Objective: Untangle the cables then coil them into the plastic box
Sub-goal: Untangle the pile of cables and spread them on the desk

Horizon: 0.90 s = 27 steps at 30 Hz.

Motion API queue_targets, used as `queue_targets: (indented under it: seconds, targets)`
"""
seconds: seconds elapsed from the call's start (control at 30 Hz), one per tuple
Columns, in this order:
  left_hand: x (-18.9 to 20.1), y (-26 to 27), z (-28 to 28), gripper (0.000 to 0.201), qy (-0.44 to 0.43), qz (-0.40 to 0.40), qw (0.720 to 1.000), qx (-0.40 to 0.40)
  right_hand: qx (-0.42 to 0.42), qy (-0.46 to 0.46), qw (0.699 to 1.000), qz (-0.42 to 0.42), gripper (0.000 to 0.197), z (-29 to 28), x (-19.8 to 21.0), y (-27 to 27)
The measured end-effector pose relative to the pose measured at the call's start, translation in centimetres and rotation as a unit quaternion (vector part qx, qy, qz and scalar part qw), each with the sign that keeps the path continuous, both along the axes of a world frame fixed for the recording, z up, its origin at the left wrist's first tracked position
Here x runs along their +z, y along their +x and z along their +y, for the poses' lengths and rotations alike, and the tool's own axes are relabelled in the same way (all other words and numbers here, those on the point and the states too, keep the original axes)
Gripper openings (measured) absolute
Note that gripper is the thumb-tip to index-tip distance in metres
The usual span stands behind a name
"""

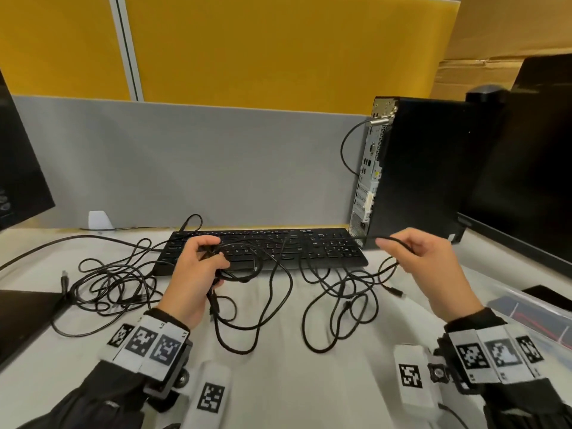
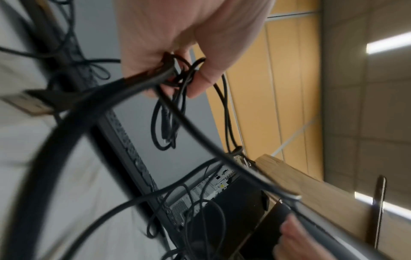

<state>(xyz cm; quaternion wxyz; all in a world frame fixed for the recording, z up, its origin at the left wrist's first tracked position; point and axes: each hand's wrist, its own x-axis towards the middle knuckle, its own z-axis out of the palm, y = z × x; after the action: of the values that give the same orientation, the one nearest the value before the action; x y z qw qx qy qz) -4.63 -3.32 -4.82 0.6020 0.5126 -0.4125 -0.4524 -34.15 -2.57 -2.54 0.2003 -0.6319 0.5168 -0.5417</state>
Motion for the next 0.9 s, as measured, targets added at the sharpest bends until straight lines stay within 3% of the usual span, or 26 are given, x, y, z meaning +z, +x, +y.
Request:
queue_targets:
  seconds: [0.13,0.23,0.3,0.33,0.47,0.57,0.6,0.67,0.7,0.73,0.8,0.83,0.9]
  targets:
    - [0.6,0.4,0.1,0.03,-0.023,-0.186,0.981,-0.045,0.058,0.041,0.995,-0.069,0.011,0.8,4.3,0.5]
    - [1.8,0.8,1.1,0.026,0.004,-0.393,0.913,-0.11,0.165,0.067,0.977,-0.117,0.01,1.2,7.2,0.9]
    - [2.9,0.7,2.2,0.041,-0.007,-0.501,0.86,-0.102,0.243,0.079,0.955,-0.152,0.012,1.2,8.6,1.6]
    - [3.3,0.4,2.6,0.053,-0.034,-0.522,0.847,-0.096,0.276,0.081,0.945,-0.159,0.012,1.3,9.0,2.2]
    - [4.5,-2.0,4.2,0.078,-0.187,-0.435,0.875,-0.103,0.373,0.084,0.911,-0.157,0.012,1.7,10.0,5.9]
    - [3.4,-4.2,3.9,0.093,-0.196,-0.29,0.913,-0.208,0.44,0.095,0.878,-0.161,0.013,2.4,10.3,8.7]
    - [2.9,-4.6,3.7,0.087,-0.182,-0.256,0.917,-0.247,0.452,0.097,0.872,-0.163,0.013,2.6,10.5,9.5]
    - [2.2,-5.1,3.4,0.047,-0.175,-0.255,0.906,-0.29,0.451,0.09,0.871,-0.173,0.014,2.6,10.4,10.2]
    - [2.4,-5.1,3.5,0.022,-0.185,-0.262,0.901,-0.291,0.433,0.082,0.881,-0.171,0.017,2.4,10.2,10.3]
    - [2.5,-5.0,3.4,0.013,-0.194,-0.25,0.905,-0.283,0.402,0.079,0.899,-0.154,0.023,2.1,9.7,10.1]
    - [3.0,-4.7,3.6,0.026,-0.211,-0.198,0.925,-0.248,0.334,0.113,0.933,-0.07,0.044,1.2,7.9,9.4]
    - [3.4,-4.5,3.7,0.029,-0.208,-0.164,0.937,-0.23,0.326,0.155,0.932,-0.017,0.052,0.9,6.6,9.3]
    - [4.0,-4.2,3.6,0.032,-0.203,-0.11,0.952,-0.202,0.367,0.246,0.895,0.056,0.046,0.6,3.8,9.5]
